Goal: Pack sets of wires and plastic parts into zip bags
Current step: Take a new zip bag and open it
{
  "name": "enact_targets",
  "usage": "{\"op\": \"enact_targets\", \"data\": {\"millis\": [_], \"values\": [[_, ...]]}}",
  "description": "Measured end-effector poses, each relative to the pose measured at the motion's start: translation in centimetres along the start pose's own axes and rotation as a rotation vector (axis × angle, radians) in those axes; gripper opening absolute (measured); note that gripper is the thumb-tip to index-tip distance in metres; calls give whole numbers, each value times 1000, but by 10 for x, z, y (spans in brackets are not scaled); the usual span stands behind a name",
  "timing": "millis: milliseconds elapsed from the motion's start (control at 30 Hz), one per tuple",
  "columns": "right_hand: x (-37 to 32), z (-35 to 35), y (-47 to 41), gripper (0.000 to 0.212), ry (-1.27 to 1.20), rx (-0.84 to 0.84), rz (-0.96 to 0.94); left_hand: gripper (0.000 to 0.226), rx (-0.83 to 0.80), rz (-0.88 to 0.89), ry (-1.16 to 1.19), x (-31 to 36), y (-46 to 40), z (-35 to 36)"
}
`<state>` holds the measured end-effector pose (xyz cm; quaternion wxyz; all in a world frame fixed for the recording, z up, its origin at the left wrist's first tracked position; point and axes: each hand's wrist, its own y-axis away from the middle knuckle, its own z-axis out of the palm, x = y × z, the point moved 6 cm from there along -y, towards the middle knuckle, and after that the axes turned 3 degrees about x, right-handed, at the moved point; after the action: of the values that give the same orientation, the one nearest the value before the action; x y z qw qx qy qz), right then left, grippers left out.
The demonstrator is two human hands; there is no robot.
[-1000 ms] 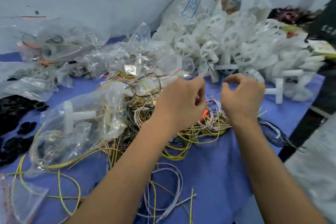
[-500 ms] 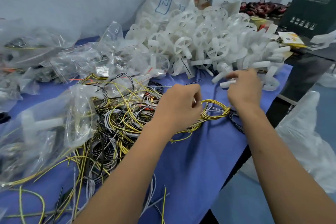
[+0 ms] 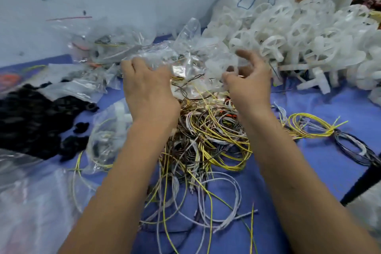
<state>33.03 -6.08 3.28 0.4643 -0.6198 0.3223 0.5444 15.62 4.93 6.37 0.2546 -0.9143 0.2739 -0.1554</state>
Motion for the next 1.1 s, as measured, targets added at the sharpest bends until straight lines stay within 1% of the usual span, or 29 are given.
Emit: {"op": "enact_targets", "data": {"millis": [33,67,133,167,233,300,400,500,567,667,733,800,867,967,1033,1100], "values": [[3,19,8,42,-109,-44,94,39,-26,-43,14,-13,-1,-2],[6,38,18,37,-230,-99,191,36,-41,-89,76,-24,-3,-5],[10,71,37,24,-478,-219,354,25,-32,-181,254,-47,-10,-12],[11,84,47,19,-581,-273,398,21,-35,-213,330,-57,-13,-15],[16,95,61,15,-703,-363,408,11,-64,-247,453,-68,-19,-23],[21,102,72,14,-727,-442,378,7,-87,-259,515,-78,-21,-30],[25,102,79,16,-591,-514,264,7,-108,-288,551,-86,-21,-31],[23,101,81,23,-443,-544,126,10,-113,-367,621,-98,-19,-27],[18,100,82,28,-291,-571,-24,13,-108,-331,536,-99,-19,-26],[11,103,88,32,-11,-600,-279,8,-60,-268,387,-95,-21,-31],[11,105,91,32,165,-561,-385,7,-63,-227,347,-88,-22,-33],[11,104,92,32,305,-482,-453,6,-129,-185,396,-78,-21,-30],[11,101,90,29,365,-390,-431,8,-221,-156,463,-66,-18,-25],[18,96,86,29,364,-310,-283,18,-331,-154,529,-57,-14,-20],[26,97,84,28,261,-360,-130,16,-370,-196,598,-60,-15,-20],[31,97,81,26,111,-399,12,10,-338,-240,625,-70,-19,-24]]}}
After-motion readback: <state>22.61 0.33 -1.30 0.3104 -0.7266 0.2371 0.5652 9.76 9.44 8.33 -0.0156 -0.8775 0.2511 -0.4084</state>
